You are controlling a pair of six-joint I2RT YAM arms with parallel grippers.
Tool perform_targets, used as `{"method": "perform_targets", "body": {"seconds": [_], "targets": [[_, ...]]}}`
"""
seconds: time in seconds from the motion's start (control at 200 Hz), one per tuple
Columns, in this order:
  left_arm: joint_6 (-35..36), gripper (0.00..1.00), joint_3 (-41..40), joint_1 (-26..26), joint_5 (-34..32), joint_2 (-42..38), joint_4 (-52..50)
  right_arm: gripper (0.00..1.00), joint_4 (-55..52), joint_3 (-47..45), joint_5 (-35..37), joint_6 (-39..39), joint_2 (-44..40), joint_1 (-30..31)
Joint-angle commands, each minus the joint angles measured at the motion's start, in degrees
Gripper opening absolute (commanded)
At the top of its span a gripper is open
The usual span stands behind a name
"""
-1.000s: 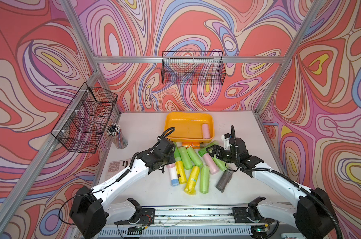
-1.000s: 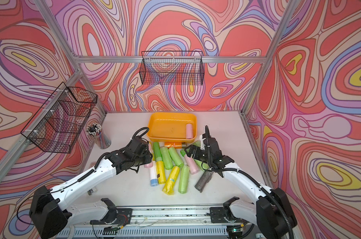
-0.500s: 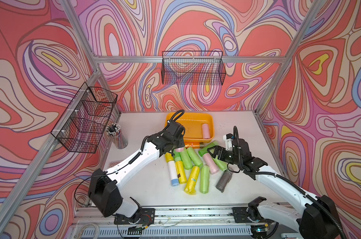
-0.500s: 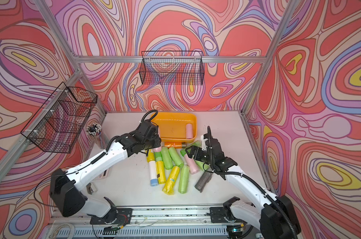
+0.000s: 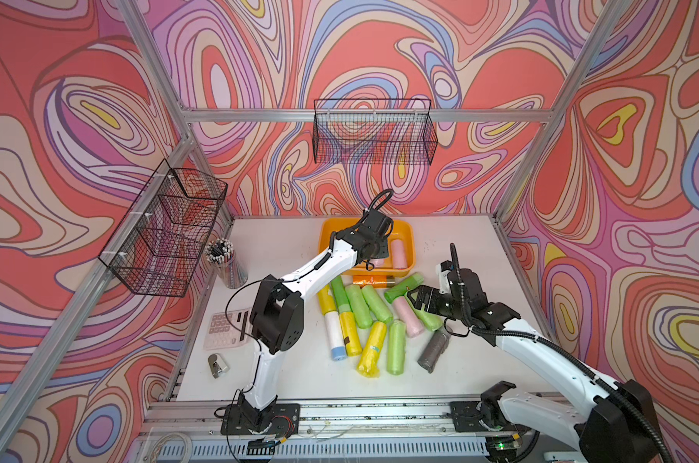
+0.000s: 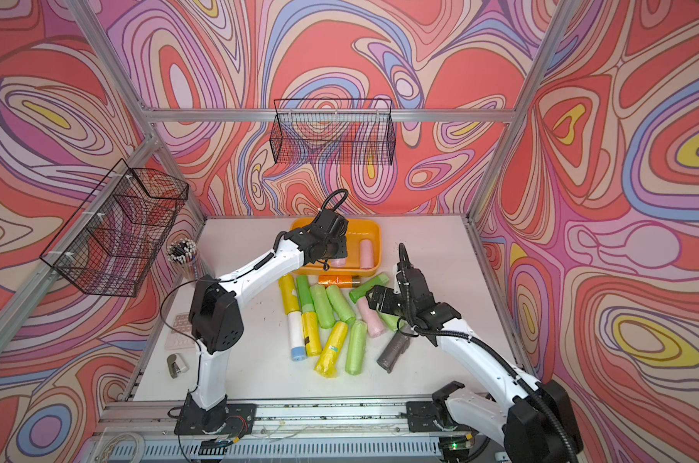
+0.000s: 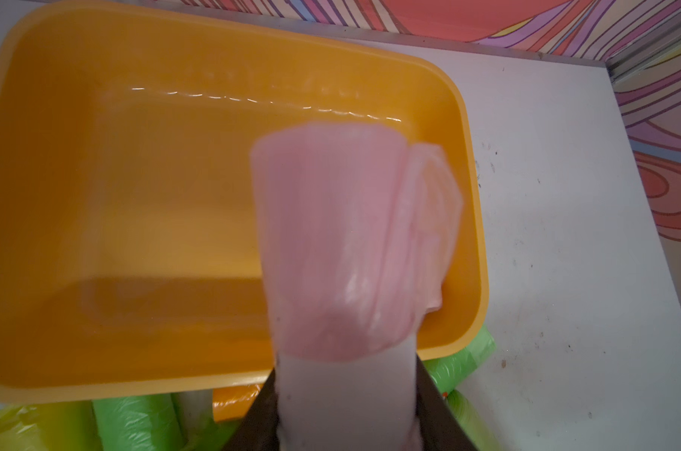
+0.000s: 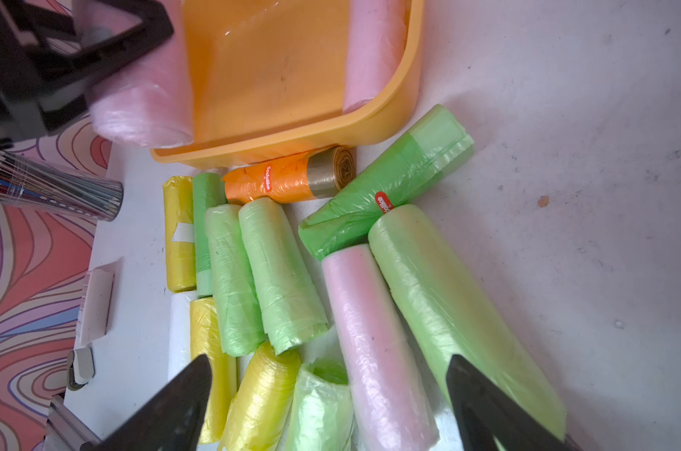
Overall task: Put the roll of trash bags into the storage box
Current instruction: Place the roll of trash bags in the storage box.
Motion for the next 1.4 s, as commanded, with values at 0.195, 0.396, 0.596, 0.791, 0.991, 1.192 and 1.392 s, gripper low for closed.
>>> {"method": "perform_targets", "body": {"seconds": [0.195,0.396,0.596,0.791,0.991,1.192,1.392], "targets": [[1.95,0.00,13.79,-0.15,0.52,12.32,2.98,0.96,-5.08,1.00,3.89,0.24,-1.49,0.36],[-0.31,0.00,15.85,0.45,2.08,17.41,6.97,0.96,-7.92,2.48,5.62,0.13,-3.36,0.28],[-1.20,0.00,18.60,0.64,5.85,22.12,9.15,0.96,-8.68,2.67,6.26,0.57,-3.65,0.29],[-0.34,0.15,18.98,0.64,5.30,23.09,6.60,0.96,-9.07,3.07,6.64,0.80,-3.22,0.26],[0.11,0.48,13.03,0.56,5.48,19.77,9.53,0.96,-8.94,4.13,7.55,1.14,-2.45,0.32],[0.49,0.67,9.51,0.63,7.87,16.57,11.30,0.96,-9.44,5.71,7.83,1.42,-1.21,0.31],[2.61,0.86,2.62,0.68,9.24,8.55,14.08,0.96,-9.24,5.50,11.22,-1.05,-1.10,0.32]]}}
